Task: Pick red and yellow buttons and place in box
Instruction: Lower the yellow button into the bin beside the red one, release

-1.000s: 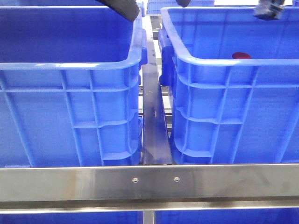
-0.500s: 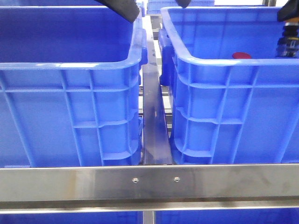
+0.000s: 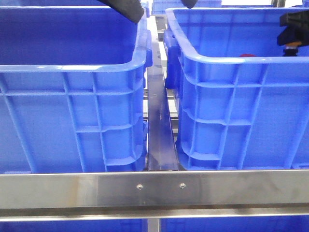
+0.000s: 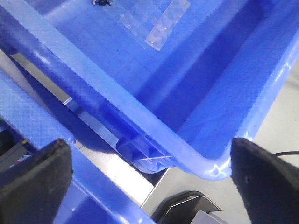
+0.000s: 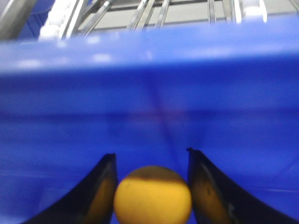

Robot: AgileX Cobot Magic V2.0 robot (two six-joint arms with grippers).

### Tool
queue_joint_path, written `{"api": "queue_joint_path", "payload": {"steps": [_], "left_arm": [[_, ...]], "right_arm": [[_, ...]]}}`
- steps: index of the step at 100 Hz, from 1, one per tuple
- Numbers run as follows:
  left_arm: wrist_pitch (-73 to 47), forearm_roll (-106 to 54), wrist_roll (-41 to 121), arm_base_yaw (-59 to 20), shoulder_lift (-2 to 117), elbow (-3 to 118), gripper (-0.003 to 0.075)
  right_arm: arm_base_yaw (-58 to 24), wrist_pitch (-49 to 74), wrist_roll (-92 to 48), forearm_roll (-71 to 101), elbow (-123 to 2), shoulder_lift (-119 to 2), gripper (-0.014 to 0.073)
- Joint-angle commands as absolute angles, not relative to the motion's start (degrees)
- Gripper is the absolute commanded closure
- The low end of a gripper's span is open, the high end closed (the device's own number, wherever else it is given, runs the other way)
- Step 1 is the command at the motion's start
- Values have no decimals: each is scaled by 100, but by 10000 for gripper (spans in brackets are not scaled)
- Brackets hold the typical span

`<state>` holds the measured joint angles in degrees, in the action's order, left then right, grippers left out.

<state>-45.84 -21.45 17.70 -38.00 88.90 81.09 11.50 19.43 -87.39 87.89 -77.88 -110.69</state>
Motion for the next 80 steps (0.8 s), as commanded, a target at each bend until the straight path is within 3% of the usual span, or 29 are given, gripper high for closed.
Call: {"api": "queue_joint_path", "payload": {"steps": [1,54,80], "left_arm": [[-4321,-2317,1764,-3846,8628,8291,82],[-4321,-2317,1764,-3846,8628,8291,82],[-4321,-2317,1764,-3846,8628,8291,82]], "right_arm": [[1184,2007,-8802,8984,-7999,-10846,401],[1184,2043,-8973,8984,-7993,-10937,396],[1184,2200,-8973,8957,-7993,-10937,238]]}}
